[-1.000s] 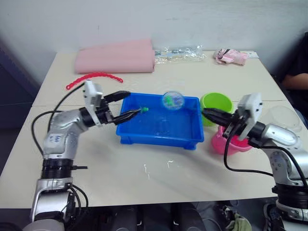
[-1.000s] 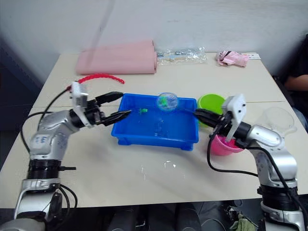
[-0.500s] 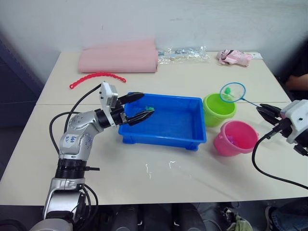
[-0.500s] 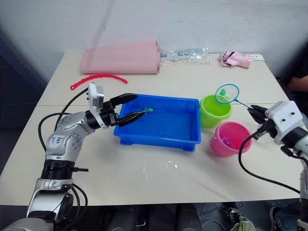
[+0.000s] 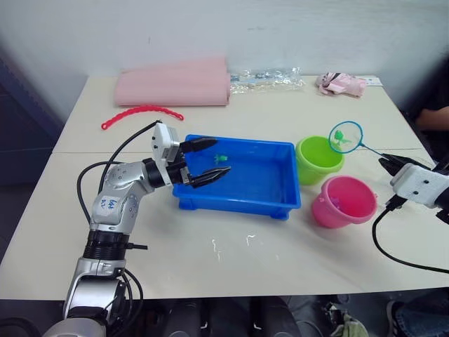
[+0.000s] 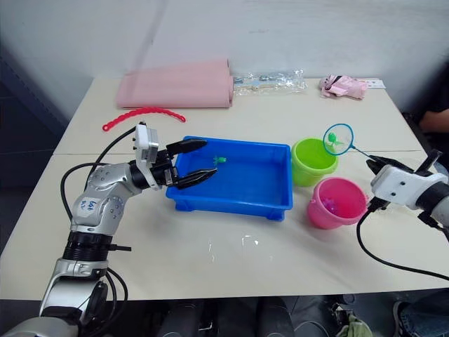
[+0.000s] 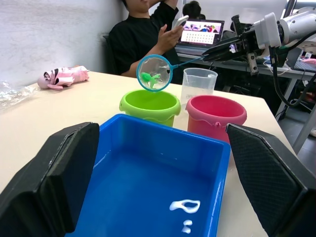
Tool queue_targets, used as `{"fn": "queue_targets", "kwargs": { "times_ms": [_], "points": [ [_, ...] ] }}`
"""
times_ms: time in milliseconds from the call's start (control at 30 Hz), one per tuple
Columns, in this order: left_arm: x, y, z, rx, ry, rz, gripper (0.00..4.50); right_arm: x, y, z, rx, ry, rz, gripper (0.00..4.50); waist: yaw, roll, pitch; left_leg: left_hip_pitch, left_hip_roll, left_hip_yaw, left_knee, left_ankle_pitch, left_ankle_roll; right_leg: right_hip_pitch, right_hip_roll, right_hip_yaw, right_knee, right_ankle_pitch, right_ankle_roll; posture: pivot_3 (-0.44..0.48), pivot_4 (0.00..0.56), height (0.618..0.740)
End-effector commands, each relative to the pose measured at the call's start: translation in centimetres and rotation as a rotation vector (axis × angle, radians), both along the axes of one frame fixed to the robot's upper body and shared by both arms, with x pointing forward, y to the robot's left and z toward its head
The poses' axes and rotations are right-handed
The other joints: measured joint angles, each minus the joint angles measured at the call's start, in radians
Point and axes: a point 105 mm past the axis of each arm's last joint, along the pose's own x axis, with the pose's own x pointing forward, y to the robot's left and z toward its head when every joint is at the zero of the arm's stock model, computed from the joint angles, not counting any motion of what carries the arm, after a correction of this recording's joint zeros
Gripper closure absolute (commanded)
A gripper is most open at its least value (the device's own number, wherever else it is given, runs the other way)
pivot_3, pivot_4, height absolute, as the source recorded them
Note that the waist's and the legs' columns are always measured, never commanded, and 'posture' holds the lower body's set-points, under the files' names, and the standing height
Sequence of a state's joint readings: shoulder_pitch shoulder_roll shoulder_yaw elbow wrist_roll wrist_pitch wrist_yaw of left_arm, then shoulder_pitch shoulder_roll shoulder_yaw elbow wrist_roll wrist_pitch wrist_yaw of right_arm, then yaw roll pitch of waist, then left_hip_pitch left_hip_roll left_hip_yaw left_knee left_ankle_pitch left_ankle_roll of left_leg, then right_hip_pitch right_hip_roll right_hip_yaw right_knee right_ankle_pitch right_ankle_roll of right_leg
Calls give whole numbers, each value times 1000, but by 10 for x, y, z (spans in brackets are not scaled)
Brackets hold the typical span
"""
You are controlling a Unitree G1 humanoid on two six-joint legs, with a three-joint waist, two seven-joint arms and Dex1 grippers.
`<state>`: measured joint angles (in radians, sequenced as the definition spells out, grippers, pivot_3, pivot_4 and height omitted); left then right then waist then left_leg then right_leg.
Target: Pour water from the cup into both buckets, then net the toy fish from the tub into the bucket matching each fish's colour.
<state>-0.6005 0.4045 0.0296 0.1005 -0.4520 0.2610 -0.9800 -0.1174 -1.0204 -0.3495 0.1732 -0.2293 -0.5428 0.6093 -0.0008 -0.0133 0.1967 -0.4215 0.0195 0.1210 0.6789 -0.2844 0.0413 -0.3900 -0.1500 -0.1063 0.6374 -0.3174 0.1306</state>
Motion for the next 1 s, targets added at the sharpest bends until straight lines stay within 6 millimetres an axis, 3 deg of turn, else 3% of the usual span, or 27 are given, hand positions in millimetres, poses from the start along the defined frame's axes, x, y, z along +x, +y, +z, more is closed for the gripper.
{"fn": "queue_targets", "kwargs": {
  "times_ms": [33, 200, 467, 667, 1000],
  "points": [
    [-1, 1, 3, -6, -18, -3, 40, -4, 2, 2, -181, -50, 56, 4500, 0, 0, 0, 0, 0, 0, 0, 0, 0, 0, 0, 0, 0, 0, 0, 0, 150, 740],
    [-1, 1, 3, -10, -15, -3, 40, -2, -4, -1, -266, -89, 54, 4500, 0, 0, 0, 0, 0, 0, 0, 0, 0, 0, 0, 0, 0, 0, 0, 0, 150, 740],
    [-5, -1, 3, -5, -5, -28, 40, 1, 4, 1, -437, -145, 148, 4500, -1, 0, 0, 0, 0, 0, 0, 0, -1, 0, 0, 0, -1, 0, 0, 0, 150, 740],
    [-4, 0, 3, -4, -5, -25, 40, 8, 13, 22, -457, -239, 178, 4500, -2, 0, 0, 0, 0, 0, 0, 0, -1, 0, 0, 0, -1, 0, 0, 0, 150, 740],
    [-4, 0, 2, -14, -4, -16, 40, 5, 14, 35, -500, -276, 186, 4500, -2, 0, 0, 0, 0, 0, 0, 0, -1, 0, 0, 0, -1, 0, 0, 0, 150, 740]
  ]
}}
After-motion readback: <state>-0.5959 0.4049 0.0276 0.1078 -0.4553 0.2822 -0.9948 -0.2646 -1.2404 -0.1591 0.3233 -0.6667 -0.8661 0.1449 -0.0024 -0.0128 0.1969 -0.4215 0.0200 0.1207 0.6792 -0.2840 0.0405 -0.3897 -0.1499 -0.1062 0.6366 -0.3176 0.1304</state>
